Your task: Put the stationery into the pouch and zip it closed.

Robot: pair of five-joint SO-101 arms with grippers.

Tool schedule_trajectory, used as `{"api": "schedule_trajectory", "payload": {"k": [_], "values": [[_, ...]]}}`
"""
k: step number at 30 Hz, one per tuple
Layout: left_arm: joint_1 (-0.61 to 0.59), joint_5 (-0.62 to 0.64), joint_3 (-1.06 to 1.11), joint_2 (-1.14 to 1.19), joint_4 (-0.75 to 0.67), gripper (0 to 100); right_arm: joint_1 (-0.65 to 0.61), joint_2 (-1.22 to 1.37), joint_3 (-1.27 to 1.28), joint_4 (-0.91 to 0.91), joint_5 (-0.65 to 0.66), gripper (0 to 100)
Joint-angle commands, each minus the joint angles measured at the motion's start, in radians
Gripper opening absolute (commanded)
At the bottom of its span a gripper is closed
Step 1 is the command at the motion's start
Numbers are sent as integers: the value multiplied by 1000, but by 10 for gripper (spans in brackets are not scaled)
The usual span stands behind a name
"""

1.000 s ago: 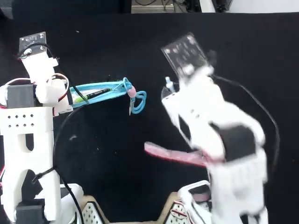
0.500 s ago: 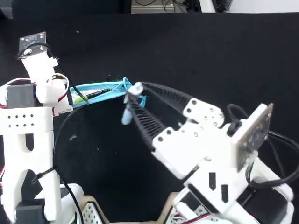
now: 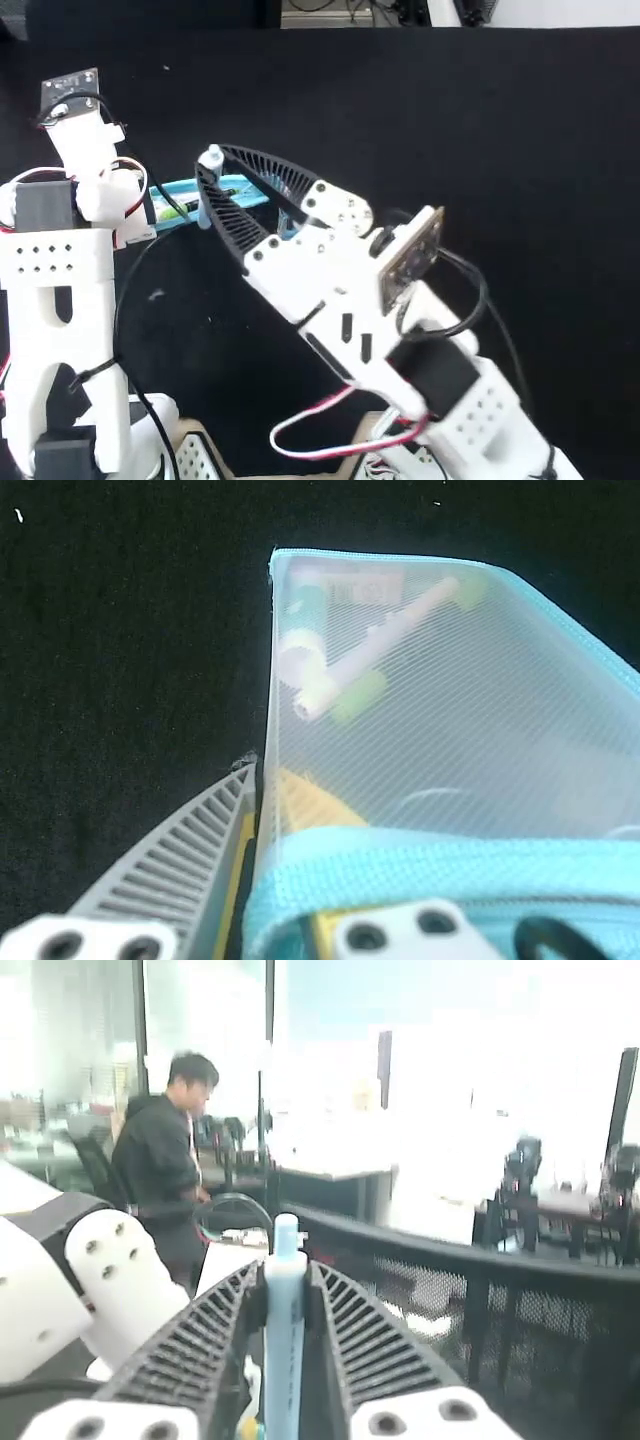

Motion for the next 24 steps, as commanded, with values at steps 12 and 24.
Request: {"api": "schedule_trajectory", "payload": {"k": [12, 24], "values": [[-15, 2, 22, 9, -3, 30, -9, -171, 36, -106, -5, 11], [-13, 2, 22, 6, -3, 30, 107, -79, 225, -371, -5, 11]]}}
